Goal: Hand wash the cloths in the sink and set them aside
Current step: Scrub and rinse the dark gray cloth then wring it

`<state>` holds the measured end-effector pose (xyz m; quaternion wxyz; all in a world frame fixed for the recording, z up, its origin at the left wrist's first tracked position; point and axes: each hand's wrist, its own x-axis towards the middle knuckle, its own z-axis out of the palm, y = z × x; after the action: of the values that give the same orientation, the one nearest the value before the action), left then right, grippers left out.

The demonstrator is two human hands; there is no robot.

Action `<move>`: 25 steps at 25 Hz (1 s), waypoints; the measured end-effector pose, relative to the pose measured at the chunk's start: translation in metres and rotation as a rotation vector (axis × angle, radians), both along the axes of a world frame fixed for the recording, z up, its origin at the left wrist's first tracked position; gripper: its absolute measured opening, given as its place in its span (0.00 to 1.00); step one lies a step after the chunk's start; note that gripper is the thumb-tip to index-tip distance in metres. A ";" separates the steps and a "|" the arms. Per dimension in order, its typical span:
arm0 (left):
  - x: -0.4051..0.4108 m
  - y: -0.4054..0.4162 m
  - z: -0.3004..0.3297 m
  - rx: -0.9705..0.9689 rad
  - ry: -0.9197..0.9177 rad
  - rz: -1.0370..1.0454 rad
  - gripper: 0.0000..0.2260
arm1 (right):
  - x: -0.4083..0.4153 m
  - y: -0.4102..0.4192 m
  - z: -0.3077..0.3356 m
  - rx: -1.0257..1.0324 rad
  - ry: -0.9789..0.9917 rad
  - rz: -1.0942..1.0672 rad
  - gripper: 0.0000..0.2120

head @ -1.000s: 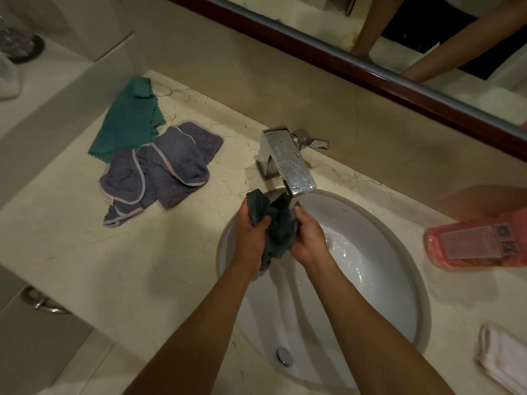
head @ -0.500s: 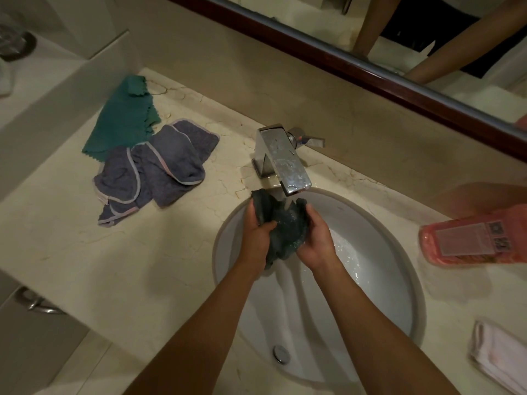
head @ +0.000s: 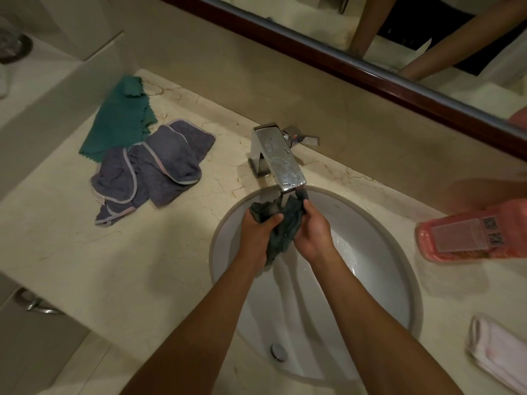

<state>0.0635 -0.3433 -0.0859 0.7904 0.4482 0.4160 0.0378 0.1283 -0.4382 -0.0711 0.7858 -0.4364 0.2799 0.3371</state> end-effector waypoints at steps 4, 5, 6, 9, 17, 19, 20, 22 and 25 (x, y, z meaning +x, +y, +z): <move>-0.001 0.004 0.006 -0.020 0.036 -0.184 0.17 | -0.001 -0.002 0.001 -0.012 -0.088 0.066 0.15; -0.002 0.006 0.006 -0.045 0.044 -0.210 0.15 | -0.001 -0.003 0.000 -0.012 -0.112 0.090 0.15; -0.002 0.007 0.007 -0.064 0.047 -0.211 0.13 | -0.002 -0.003 -0.001 -0.020 -0.138 0.118 0.15; -0.002 0.013 0.008 -0.069 0.008 -0.114 0.10 | -0.007 -0.005 -0.006 -0.103 -0.206 0.237 0.14; 0.004 0.031 0.016 -0.171 -0.126 0.129 0.16 | -0.011 -0.009 -0.003 -0.171 -0.269 0.495 0.15; 0.003 0.031 0.015 -0.136 -0.137 0.154 0.16 | -0.005 -0.007 0.004 -0.128 -0.213 0.390 0.16; 0.002 0.031 0.015 -0.114 -0.128 0.157 0.16 | -0.003 -0.004 0.007 -0.102 -0.180 0.354 0.17; 0.002 0.028 0.014 -0.065 -0.098 0.147 0.14 | -0.001 0.004 0.008 -0.043 -0.102 0.272 0.21; 0.004 0.026 0.015 0.030 -0.071 0.139 0.12 | 0.001 0.010 0.010 0.026 -0.073 0.212 0.17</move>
<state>0.0671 -0.3170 -0.0710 0.7933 0.4284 0.4172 0.1148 0.1289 -0.4282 -0.0609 0.7610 -0.4655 0.1991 0.4057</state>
